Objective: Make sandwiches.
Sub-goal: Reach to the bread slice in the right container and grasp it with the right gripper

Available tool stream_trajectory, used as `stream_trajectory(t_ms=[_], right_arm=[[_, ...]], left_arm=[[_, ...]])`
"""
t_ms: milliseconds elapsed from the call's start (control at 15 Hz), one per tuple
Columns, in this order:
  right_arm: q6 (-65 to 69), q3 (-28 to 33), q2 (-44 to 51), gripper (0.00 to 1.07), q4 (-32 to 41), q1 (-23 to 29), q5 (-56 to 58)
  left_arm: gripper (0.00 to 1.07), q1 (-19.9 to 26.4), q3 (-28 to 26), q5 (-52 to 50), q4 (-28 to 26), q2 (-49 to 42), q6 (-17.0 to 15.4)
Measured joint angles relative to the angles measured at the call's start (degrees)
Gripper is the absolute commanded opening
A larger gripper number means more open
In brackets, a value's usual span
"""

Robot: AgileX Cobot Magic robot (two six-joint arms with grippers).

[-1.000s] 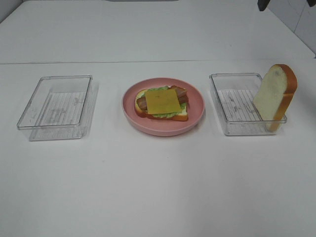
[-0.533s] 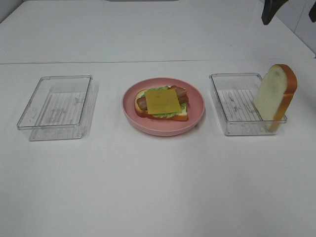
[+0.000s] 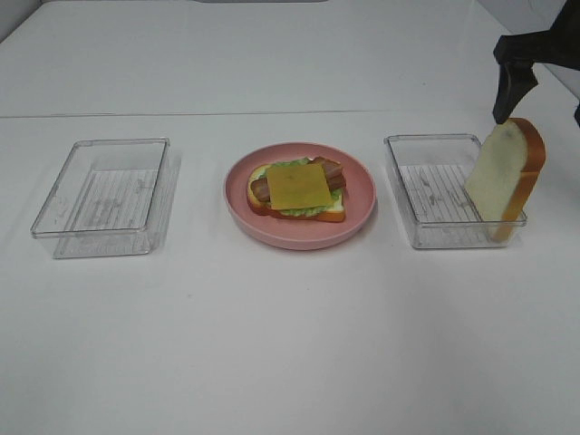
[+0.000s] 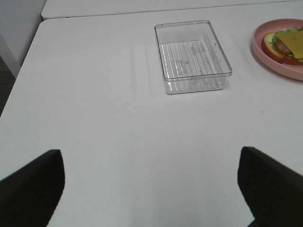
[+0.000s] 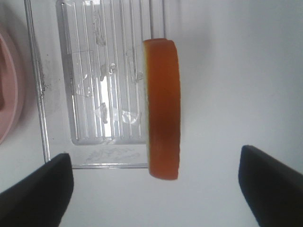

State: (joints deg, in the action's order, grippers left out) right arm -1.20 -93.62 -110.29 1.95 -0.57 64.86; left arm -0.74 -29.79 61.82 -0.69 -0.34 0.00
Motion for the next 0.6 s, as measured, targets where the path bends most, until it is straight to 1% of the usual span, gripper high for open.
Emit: stream_trajectory(t_ms=[267,600], right_arm=[[-0.34,0.17,-4.87,0.91,0.40,0.00,-0.97],[-0.40,0.17,-8.19,0.91,0.52,0.00,-2.75]], left_arm=[[0.91,0.00,0.00,0.00,0.00,0.00,0.00],[0.91,0.00,0.00,0.00,0.00,0.00,0.00]])
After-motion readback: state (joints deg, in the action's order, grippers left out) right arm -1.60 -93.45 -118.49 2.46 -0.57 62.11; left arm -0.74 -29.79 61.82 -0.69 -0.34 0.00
